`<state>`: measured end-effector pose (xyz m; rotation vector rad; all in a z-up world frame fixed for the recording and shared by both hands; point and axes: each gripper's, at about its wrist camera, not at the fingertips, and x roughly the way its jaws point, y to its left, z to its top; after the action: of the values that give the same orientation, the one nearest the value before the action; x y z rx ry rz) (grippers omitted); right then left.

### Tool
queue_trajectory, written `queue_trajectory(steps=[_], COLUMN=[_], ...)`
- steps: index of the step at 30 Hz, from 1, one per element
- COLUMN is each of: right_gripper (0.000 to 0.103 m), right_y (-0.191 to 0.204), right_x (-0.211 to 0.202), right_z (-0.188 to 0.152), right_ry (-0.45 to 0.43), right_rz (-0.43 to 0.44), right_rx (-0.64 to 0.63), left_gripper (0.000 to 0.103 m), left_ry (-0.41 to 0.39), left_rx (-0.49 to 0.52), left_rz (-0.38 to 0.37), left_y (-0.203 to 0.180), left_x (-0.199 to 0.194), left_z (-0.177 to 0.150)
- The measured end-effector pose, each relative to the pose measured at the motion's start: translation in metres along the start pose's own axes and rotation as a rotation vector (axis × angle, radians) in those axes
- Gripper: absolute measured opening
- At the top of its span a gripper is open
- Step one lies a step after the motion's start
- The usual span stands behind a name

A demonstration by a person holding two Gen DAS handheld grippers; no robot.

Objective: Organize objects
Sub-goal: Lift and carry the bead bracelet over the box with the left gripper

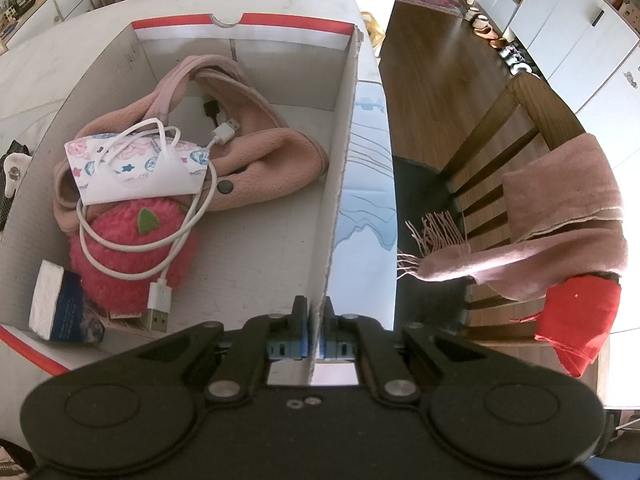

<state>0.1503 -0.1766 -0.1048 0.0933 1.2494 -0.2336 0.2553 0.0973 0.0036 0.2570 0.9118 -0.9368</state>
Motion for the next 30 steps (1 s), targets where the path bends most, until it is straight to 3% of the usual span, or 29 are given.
queue_trajectory(steps=[9,14,22,30], right_gripper=[0.004,0.004,0.003,0.003], right_y=[0.000,-0.001,-0.002,-0.003], right_x=[0.000,0.000,-0.001,0.000], right_z=[0.000,-0.001,-0.002,-0.002], right_ry=[-0.004,-0.009,-0.016,-0.016], right_rz=[0.000,0.003,0.009,0.015], right_rx=[-0.001,0.001,-0.001,0.007], left_gripper=[0.006,0.006,0.006,0.006], left_ry=[-0.007,-0.007,0.015,0.065], left_rx=[0.171,0.205,0.249,0.277], left_rz=[-0.121,-0.151,-0.160,-0.144], left_y=[-0.076,-0.097,-0.118,-0.132], left_x=[0.024,0.044,0.092,0.139], left_z=[0.031,0.050,0.073,0.074])
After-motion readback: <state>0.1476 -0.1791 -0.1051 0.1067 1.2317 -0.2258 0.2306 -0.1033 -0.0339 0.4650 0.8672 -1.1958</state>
